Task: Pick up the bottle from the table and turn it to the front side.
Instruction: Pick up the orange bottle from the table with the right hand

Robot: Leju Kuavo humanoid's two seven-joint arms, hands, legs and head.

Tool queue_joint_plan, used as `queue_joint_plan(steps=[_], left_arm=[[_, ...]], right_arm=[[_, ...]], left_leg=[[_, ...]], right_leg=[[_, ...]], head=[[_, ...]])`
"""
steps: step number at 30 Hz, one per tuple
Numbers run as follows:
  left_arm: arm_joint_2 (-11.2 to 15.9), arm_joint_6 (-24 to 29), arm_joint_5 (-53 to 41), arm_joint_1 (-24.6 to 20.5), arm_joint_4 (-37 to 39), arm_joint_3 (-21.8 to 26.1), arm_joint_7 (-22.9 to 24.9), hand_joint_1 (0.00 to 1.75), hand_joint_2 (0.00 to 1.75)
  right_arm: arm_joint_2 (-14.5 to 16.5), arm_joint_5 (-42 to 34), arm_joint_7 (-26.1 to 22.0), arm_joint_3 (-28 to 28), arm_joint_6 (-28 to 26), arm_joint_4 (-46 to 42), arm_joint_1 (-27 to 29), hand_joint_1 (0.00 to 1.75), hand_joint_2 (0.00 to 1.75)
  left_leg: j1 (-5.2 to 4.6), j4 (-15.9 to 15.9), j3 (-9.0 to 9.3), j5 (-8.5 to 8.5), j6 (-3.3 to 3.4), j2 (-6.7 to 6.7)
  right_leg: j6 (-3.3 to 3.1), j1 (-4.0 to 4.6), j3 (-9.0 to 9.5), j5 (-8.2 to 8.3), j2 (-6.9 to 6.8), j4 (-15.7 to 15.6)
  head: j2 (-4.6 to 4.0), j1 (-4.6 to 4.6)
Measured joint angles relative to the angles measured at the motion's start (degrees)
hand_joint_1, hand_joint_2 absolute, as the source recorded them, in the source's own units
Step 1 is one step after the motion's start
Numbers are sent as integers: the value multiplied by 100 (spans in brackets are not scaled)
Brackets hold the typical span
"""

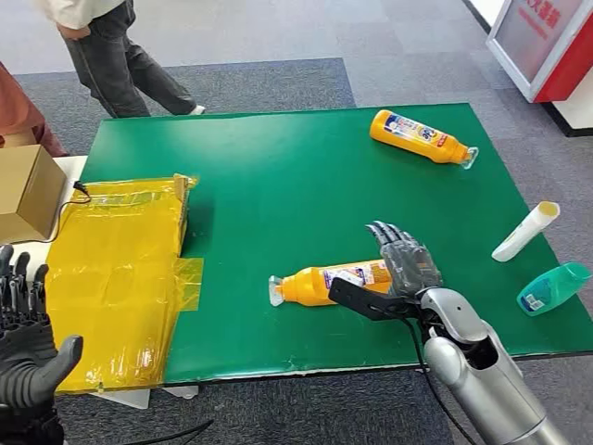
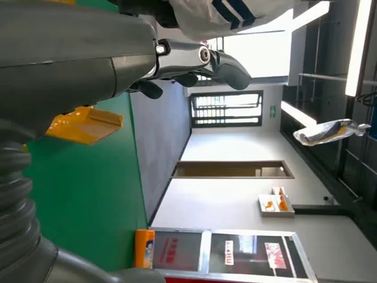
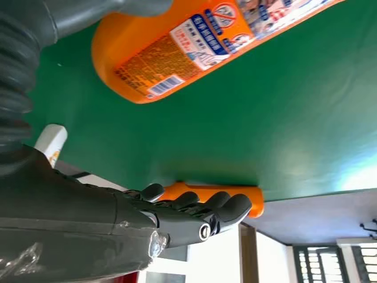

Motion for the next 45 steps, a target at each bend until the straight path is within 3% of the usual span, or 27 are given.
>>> queue_joint_plan(steps=[23,45], left_arm=[[159,-12,315,-356,282,-41,-30,0,175],[244,25,384,-389,350,-43,-51,0,175]], right_arm=[[0,-790,-108,1010,856,1689,-1436,0,175],[-180,-1029,54,1398,820,2048,-1650,0,175]], left_leg=[[0,0,-2,2,2,0],[-1,0,-2,1,3,0]], right_leg=[[0,-1,-3,1,1,0],[0,-1,-3,1,1,0]], head=[[0,0],[0,0]])
